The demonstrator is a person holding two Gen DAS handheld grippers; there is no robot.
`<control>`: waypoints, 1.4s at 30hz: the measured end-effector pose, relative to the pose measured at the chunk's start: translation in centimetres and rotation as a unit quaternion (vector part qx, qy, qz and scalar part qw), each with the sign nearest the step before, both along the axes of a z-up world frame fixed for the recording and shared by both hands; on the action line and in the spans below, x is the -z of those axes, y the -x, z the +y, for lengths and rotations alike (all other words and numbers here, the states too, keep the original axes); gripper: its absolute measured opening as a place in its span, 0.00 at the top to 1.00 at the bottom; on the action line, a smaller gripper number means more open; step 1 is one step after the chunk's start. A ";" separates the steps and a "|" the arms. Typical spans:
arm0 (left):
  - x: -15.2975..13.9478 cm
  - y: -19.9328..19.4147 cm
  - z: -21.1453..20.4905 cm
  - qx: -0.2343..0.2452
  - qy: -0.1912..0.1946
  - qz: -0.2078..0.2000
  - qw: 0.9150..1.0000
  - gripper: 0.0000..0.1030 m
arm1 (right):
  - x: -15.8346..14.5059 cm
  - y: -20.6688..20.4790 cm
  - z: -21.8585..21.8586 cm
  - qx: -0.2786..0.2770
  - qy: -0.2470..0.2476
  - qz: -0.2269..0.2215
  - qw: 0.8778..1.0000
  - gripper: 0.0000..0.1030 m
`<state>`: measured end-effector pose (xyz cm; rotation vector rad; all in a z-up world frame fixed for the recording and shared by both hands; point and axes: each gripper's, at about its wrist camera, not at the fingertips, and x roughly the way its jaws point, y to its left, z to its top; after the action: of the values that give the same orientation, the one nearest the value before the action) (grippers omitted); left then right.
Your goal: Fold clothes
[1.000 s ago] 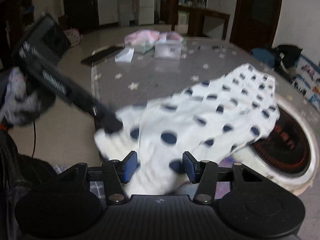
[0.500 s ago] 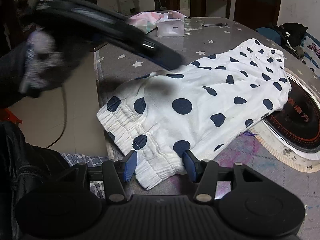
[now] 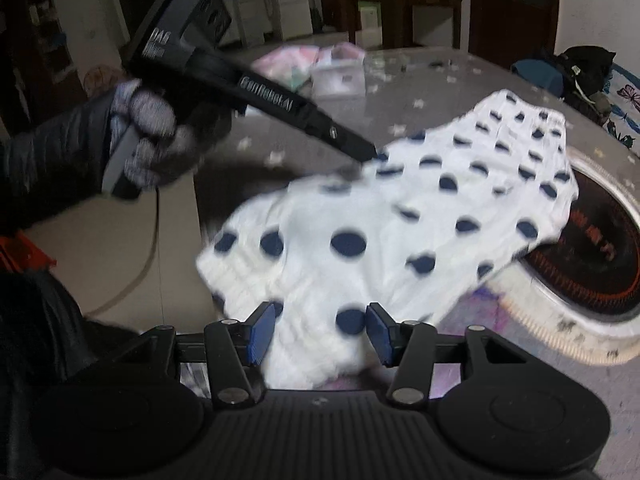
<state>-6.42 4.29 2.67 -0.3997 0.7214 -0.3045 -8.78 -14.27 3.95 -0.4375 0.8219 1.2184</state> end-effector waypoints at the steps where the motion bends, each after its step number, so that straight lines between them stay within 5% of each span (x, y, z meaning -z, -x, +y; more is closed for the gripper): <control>1: 0.0 -0.5 -0.4 0.010 -0.002 0.001 1.000 0.89 | -0.3 -0.3 0.2 0.002 -0.006 -0.001 1.000 0.51; 8: 3.2 -3.2 -0.3 0.008 -0.036 0.045 0.998 0.90 | 2.0 -1.6 2.2 0.004 -0.003 0.029 1.000 0.50; 14: 2.3 -3.0 1.3 -0.002 -0.031 0.039 0.999 0.89 | 0.8 -2.6 1.3 0.006 -0.015 0.033 0.999 0.51; 22: 1.1 -7.4 1.4 -0.004 -0.022 0.018 1.000 0.89 | -0.8 -9.3 0.7 0.098 -0.036 -0.019 0.994 0.50; 31: 3.0 -14.1 1.5 -0.017 -0.061 0.048 0.997 0.89 | 2.3 -16.5 1.3 0.167 -0.065 0.021 0.984 0.51; 42: 1.8 -15.8 3.3 -0.047 -0.097 0.038 0.993 0.89 | 3.9 -19.3 -2.4 0.213 -0.115 0.056 0.969 0.51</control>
<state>9.37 7.64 0.82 -0.2617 0.7971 -0.1291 10.54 -16.64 0.08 0.0033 0.8081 0.9253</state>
